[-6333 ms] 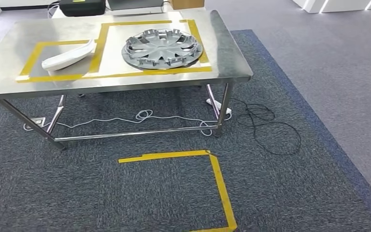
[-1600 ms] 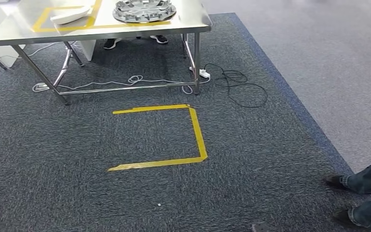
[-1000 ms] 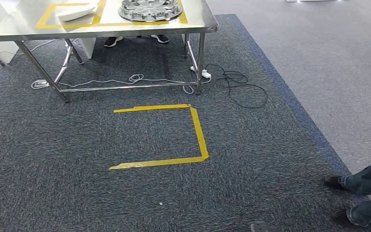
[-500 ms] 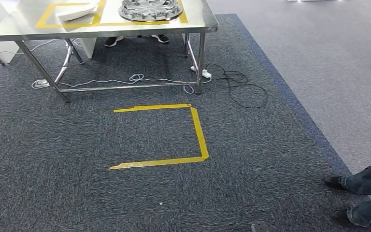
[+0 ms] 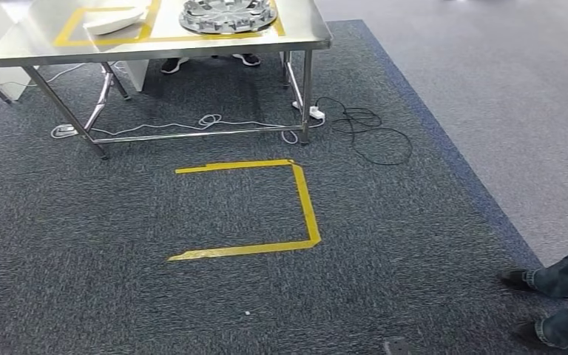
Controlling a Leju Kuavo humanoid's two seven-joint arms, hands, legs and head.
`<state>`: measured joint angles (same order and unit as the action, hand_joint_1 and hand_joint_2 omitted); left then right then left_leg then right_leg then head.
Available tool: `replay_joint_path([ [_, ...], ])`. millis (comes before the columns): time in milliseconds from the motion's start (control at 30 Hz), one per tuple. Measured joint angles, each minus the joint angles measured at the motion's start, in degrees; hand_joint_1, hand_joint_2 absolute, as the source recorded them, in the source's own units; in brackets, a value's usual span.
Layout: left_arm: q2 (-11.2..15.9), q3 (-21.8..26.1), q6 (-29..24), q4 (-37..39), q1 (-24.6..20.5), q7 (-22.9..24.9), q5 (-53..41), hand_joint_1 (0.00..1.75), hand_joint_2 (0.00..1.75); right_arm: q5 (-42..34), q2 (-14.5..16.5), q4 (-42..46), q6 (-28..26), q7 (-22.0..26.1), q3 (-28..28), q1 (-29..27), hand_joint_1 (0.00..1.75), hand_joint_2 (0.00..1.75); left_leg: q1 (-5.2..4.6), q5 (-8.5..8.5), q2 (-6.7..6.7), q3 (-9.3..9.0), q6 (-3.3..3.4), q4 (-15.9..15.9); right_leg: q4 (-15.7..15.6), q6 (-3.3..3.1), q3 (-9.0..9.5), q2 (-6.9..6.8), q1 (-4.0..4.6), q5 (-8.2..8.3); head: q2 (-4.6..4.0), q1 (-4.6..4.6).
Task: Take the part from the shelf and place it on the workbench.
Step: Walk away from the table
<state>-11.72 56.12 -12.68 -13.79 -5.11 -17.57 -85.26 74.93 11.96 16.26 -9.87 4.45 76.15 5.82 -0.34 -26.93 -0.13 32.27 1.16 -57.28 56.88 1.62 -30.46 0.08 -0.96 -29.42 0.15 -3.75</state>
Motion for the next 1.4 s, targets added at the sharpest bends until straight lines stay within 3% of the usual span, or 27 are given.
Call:
replay_joint_path([
  [100,0.01,0.03,-0.01,-0.08,0.0,0.01,0.0,0.0,0.0,-0.01,0.01,0.0,-0.01,0.0,0.0,-0.09,0.0,0.0,0.23,-1.47,0.01,0.77,-0.95,-2.04,-0.12,-0.97,0.27,-0.03,-0.23,0.22,0.0,0.15],
  [200,0.0,0.08,-0.02,-0.11,0.03,0.02,0.0,0.0,0.0,-0.01,0.0,0.0,-0.01,0.01,0.0,-0.07,0.0,0.0,0.48,-6.72,0.02,5.73,-1.72,-12.89,-0.18,-1.54,0.52,-0.11,-0.3,0.02,0.0,0.38],
  [233,0.01,0.14,-0.02,-0.11,0.1,0.02,-0.01,0.0,0.0,-0.02,0.0,0.0,-0.01,-0.01,0.0,-0.1,0.0,0.0,0.55,-7.69,0.02,7.41,-1.83,-16.18,-0.17,-1.61,0.62,-0.11,-0.28,-0.1,0.0,0.37],
  [267,0.01,0.22,-0.01,-0.11,0.16,0.02,-0.04,0.0,0.0,-0.04,0.0,0.0,-0.01,-0.05,0.0,-0.13,0.0,0.0,0.6,-7.5,0.02,8.21,-1.86,-17.54,-0.17,-1.64,0.77,-0.08,-0.27,-0.24,0.0,0.38],
  [300,0.02,0.32,-0.01,-0.11,0.2,0.02,-0.11,0.0,0.0,-0.07,0.01,0.0,-0.01,-0.09,0.0,-0.16,0.0,0.0,0.64,-6.15,0.02,7.91,-1.81,-16.53,-0.16,-1.61,1.02,-0.01,-0.28,-0.41,0.0,0.38],
  [367,0.04,0.49,-0.01,-0.12,0.18,0.05,-0.29,0.0,0.0,-0.11,0.02,0.0,-0.01,-0.16,0.0,-0.16,0.0,0.0,0.68,-1.64,0.01,4.58,-1.49,-8.98,-0.17,-1.4,1.68,0.1,-0.29,-0.89,0.0,0.38],
  [400,0.05,0.56,-0.01,-0.13,0.13,0.07,-0.37,0.0,0.0,-0.13,0.02,0.0,-0.01,-0.16,0.0,-0.12,0.0,0.0,0.62,-0.21,0.01,2.73,-1.28,-5.12,-0.11,-1.12,1.83,0.16,-0.18,-1.23,0.0,0.39],
  [467,0.02,0.68,0.01,-0.14,-0.02,0.1,-0.46,0.0,0.0,-0.17,0.01,0.0,-0.02,-0.17,0.0,-0.03,0.0,0.0,0.42,0.2,0.01,0.86,-0.75,-1.35,-0.13,-0.4,1.78,0.16,-0.01,-1.77,0.0,0.39],
  [600,-0.04,0.84,0.0,-0.17,0.01,0.13,-0.51,0.0,0.0,-0.2,0.02,0.0,-0.03,-0.16,0.0,0.08,0.0,0.0,0.42,-0.3,-0.03,0.36,0.57,-0.49,0.79,0.97,1.56,-0.01,-0.13,-2.94,0.0,0.2],
  [633,-0.07,0.85,0.0,-0.18,-0.03,0.13,-0.51,0.0,0.0,-0.2,0.02,0.0,-0.04,-0.16,0.0,0.09,0.0,0.0,0.5,-0.33,-0.01,0.19,0.89,-0.28,3.22,1.17,0.35,-0.01,-0.14,-4.23,0.0,0.15],
  [700,-0.11,0.87,0.0,-0.19,-0.11,0.13,-0.54,0.0,0.0,-0.2,0.01,0.0,-0.06,-0.17,0.0,0.05,0.0,0.0,0.41,-0.61,0.07,0.0,1.42,-0.22,11.11,1.4,-4.1,-0.02,-0.13,-7.65,0.0,0.08],
  [733,-0.12,0.87,0.0,-0.19,-0.11,0.13,-0.54,0.0,0.0,-0.21,0.01,0.0,-0.07,-0.17,0.0,-0.02,0.0,0.0,0.3,-0.81,0.07,-0.15,1.6,-0.23,14.94,1.45,-6.54,-0.01,-0.13,-8.72,0.0,0.08],
  [767,-0.13,0.88,0.0,-0.2,-0.07,0.13,-0.55,0.0,0.0,-0.21,0.01,0.0,-0.07,-0.18,0.0,-0.11,0.0,0.0,0.19,-1.04,0.05,-0.39,1.7,-0.24,16.89,1.41,-8.11,-0.02,-0.13,-8.54,0.0,0.08],
  [800,-0.13,0.89,0.0,-0.2,-0.03,0.13,-0.55,0.0,0.0,-0.21,0.0,0.0,-0.07,-0.19,0.0,-0.17,0.0,0.0,0.09,-1.32,-0.01,-0.75,1.73,-0.24,16.46,1.29,-8.54,-0.02,-0.11,-7.06,0.0,0.07],
  [833,-0.14,0.89,0.0,-0.2,0.01,0.13,-0.55,0.0,0.0,-0.21,0.0,0.0,-0.07,-0.19,0.0,-0.2,0.0,0.0,-0.01,-1.65,-0.06,-1.25,1.7,-0.24,13.71,1.05,-7.8,-0.02,-0.07,-4.57,0.0,0.07],
  [867,-0.17,0.89,0.0,-0.2,0.03,0.13,-0.56,0.0,0.0,-0.21,0.0,0.0,-0.07,-0.19,0.0,-0.21,0.0,0.0,-0.08,-2.01,-0.1,-1.74,1.63,-0.24,9.54,0.69,-6.27,-0.05,0.05,-1.81,0.0,0.06],
  [933,-0.28,0.9,0.01,-0.2,-0.04,0.13,-0.58,0.0,0.0,-0.23,-0.07,0.0,-0.1,-0.18,0.01,-0.1,0.0,0.0,-0.31,-2.68,-0.09,-2.36,1.2,-0.36,2.92,-0.15,-3.35,-0.16,0.38,1.3,0.0,0.17],
  [1067,-0.37,0.91,0.07,-0.24,-0.17,0.14,-0.6,0.0,0.0,-0.23,-0.16,-0.01,-0.21,-0.19,0.02,-0.15,0.0,0.0,-0.28,-3.3,-0.06,-2.76,0.06,-0.33,0.79,-1.08,-2.04,-0.06,0.54,1.43,0.0,0.27],
  [1133,-0.36,0.91,0.03,-0.29,-0.21,0.13,-0.62,0.0,0.0,-0.22,-0.15,-0.01,-0.25,-0.18,0.02,-0.12,0.0,0.0,-0.19,-4.91,-0.04,-1.93,-0.63,-2.83,0.07,-1.65,-1.23,-0.09,0.17,1.38,0.0,0.48],
  [1233,-0.3,0.92,0.0,-0.31,-0.16,0.15,-0.7,0.0,0.0,-0.22,-0.15,-0.02,-0.14,-0.19,0.02,-0.03,0.0,0.0,0.42,-9.15,-0.02,3.94,-1.51,-13.79,-0.16,-2.1,-0.38,-0.14,0.03,0.85,0.0,0.69],
  [1267,-0.26,0.93,0.0,-0.32,-0.07,0.16,-0.75,0.0,0.0,-0.22,-0.15,-0.02,-0.08,-0.21,0.02,-0.08,0.0,0.0,0.62,-9.36,-0.02,5.63,-1.73,-16.29,-0.15,-2.1,-0.1,-0.1,0.0,0.6,0.0,0.69],
  [1300,-0.22,0.93,0.0,-0.32,0.02,0.17,-0.82,0.0,0.0,-0.22,-0.15,-0.02,-0.05,-0.23,0.02,-0.15,0.0,0.0,0.79,-8.34,-0.01,6.35,-1.88,-16.68,-0.15,-2.0,0.26,-0.05,-0.05,0.34,0.0,0.69],
  [1333,-0.18,0.93,0.0,-0.33,0.08,0.17,-0.89,0.0,0.0,-0.22,-0.15,-0.02,-0.02,-0.24,0.02,-0.21,0.0,0.0,0.94,-6.14,-0.01,5.88,-1.98,-14.59,-0.14,-1.84,0.71,0.01,-0.12,0.05,0.0,0.69],
  [1400,-0.14,0.93,0.0,-0.37,0.06,0.18,-0.99,0.0,0.0,-0.24,-0.15,-0.02,-0.01,-0.26,0.02,-0.23,0.0,0.0,1.09,-1.38,0.0,3.0,-2.03,-7.0,-0.13,-1.3,1.56,0.1,-0.2,-0.66,-0.01,0.73],
])
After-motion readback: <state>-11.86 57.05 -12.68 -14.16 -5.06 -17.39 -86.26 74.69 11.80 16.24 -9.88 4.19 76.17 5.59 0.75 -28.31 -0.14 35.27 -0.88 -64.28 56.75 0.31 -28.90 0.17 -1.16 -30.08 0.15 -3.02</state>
